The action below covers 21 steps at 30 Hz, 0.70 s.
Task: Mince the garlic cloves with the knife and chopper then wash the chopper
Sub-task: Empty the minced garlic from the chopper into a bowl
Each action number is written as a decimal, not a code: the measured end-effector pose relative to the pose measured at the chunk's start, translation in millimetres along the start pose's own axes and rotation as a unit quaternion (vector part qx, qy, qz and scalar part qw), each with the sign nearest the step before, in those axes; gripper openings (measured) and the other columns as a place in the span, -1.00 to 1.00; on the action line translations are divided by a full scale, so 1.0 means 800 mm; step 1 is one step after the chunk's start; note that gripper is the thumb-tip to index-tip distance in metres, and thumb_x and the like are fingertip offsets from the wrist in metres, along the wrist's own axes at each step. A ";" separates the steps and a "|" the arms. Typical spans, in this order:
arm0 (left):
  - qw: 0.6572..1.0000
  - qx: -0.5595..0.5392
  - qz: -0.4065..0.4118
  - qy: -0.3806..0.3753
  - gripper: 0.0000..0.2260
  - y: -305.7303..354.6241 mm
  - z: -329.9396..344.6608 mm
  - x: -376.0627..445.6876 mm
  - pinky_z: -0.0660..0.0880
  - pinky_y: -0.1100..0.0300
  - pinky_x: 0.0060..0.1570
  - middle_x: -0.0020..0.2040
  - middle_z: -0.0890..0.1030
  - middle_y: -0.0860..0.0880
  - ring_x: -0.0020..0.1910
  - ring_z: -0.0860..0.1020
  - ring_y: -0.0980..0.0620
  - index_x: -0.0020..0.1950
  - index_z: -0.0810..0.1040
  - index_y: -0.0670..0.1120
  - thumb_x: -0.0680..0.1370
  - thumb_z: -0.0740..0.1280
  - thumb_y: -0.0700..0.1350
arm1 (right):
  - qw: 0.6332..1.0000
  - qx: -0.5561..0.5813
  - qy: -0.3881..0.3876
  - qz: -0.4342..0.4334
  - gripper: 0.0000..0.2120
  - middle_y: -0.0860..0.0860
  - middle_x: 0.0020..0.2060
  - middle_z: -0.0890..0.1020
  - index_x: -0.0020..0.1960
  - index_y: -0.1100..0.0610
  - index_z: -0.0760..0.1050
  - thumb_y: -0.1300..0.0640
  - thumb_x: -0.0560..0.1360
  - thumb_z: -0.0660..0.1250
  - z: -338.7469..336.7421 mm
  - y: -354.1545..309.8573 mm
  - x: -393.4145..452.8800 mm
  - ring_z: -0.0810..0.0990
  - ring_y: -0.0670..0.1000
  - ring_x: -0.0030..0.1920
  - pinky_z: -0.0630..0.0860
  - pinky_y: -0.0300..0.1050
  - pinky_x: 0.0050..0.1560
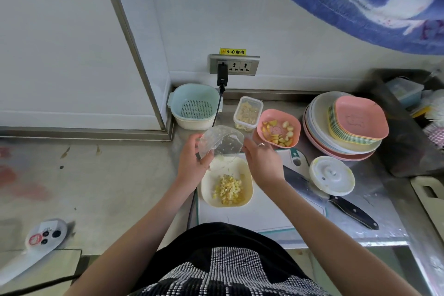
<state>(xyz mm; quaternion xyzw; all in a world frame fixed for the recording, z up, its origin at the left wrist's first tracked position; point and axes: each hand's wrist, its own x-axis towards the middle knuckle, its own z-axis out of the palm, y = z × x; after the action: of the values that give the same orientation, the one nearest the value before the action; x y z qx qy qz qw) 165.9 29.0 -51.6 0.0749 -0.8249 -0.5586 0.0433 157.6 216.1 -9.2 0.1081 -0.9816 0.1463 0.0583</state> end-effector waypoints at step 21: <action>0.998 0.037 0.052 -0.002 -0.53 0.006 -0.003 0.004 0.42 0.09 0.20 0.20 0.50 -0.04 0.20 0.47 0.00 0.32 0.40 -0.10 0.44 0.40 -0.11 | 0.983 -0.150 -0.075 -0.079 -0.57 0.11 -0.16 0.65 0.18 0.03 0.52 0.34 0.36 0.40 0.008 0.010 0.004 0.54 0.22 0.07 0.48 0.04 -0.03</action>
<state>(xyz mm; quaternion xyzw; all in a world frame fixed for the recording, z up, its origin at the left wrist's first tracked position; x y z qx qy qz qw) 163.1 28.4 -46.2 0.0325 -0.8477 -0.5251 0.0678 152.1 221.1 -17.1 0.1857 -0.9824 -0.0166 0.0114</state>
